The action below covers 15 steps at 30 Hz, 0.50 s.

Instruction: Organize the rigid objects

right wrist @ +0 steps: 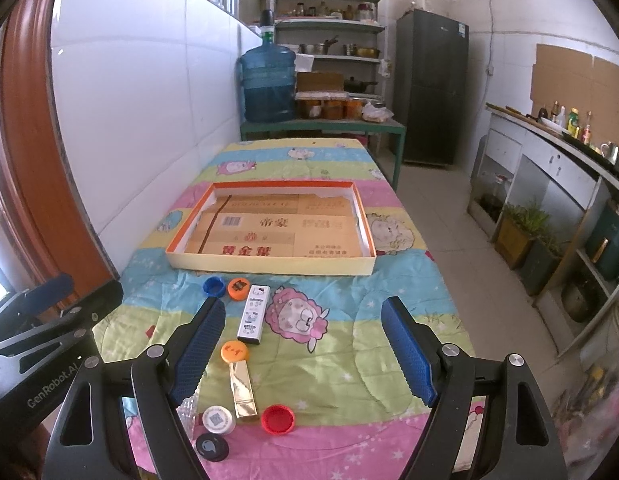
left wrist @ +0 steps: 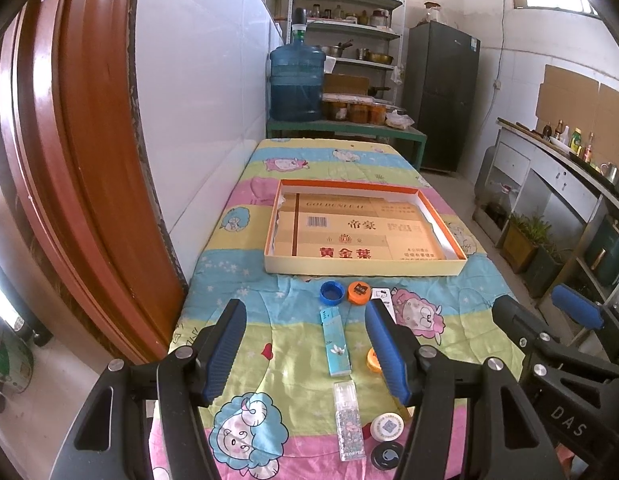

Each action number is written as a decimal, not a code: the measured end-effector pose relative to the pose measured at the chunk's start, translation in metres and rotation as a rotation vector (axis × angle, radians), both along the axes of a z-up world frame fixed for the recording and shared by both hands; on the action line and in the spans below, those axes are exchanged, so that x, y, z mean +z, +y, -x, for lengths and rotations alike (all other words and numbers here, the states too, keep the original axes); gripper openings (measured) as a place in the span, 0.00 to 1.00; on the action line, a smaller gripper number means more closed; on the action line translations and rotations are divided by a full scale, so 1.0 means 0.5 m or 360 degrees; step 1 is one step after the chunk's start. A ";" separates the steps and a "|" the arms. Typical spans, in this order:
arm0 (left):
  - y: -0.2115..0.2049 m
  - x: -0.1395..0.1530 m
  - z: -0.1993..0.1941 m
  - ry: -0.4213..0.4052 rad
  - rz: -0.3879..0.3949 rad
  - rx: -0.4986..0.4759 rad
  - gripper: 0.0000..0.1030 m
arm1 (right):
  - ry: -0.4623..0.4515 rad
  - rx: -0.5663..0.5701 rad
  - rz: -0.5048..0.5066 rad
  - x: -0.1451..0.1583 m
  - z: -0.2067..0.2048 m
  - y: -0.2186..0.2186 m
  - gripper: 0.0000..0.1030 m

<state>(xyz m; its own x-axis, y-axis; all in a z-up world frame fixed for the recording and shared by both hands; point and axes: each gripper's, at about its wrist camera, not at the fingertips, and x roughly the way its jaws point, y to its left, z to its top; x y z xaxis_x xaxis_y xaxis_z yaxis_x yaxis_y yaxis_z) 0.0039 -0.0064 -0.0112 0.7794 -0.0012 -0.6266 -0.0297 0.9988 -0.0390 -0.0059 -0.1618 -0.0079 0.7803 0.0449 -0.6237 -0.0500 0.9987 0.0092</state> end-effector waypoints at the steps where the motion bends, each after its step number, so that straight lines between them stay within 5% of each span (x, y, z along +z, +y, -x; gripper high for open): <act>1: -0.002 -0.001 0.000 0.0002 0.0001 -0.0001 0.60 | 0.0000 0.0001 0.0001 -0.002 -0.001 0.001 0.79; 15: 0.004 -0.012 -0.006 0.0013 0.0009 -0.0006 0.60 | 0.0004 0.0003 0.0001 -0.005 -0.004 0.002 0.79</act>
